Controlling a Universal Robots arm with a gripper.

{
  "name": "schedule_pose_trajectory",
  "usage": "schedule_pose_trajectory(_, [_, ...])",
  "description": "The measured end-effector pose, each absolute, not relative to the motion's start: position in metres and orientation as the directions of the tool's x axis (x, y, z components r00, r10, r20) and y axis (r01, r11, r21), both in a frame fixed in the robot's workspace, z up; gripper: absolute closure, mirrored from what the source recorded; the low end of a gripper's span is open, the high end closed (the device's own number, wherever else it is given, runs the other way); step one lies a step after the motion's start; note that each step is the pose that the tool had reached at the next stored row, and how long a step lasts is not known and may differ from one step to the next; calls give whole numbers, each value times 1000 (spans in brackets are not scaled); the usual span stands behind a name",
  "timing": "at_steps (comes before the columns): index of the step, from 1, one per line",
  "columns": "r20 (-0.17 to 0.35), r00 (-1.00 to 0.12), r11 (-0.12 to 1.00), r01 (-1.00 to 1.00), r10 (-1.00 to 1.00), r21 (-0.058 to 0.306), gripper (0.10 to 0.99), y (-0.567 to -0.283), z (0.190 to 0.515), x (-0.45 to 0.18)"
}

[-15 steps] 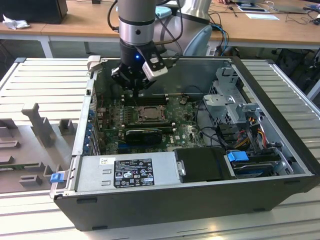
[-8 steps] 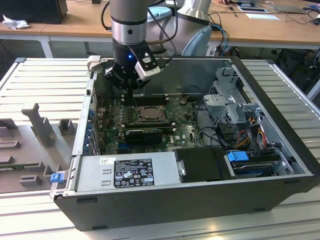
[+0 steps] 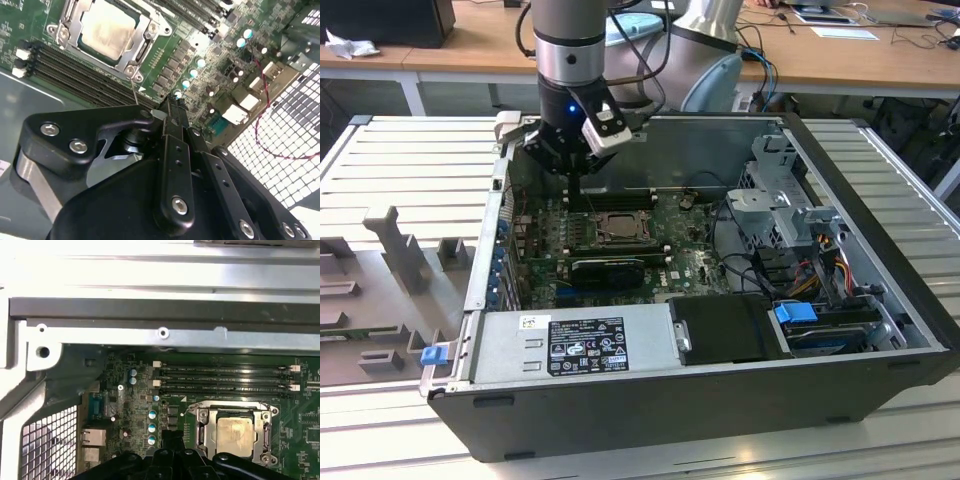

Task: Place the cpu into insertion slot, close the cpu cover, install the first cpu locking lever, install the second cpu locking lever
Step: 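Install the first cpu locking lever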

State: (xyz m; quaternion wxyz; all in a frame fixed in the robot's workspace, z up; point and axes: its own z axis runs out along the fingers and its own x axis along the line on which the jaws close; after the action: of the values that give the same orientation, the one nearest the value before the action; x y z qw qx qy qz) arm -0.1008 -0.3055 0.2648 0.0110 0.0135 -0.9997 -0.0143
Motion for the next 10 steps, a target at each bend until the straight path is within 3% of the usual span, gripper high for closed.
schedule_pose_trajectory(10, [22,-999,999,-27,-27,29,980,-298,265,-105])
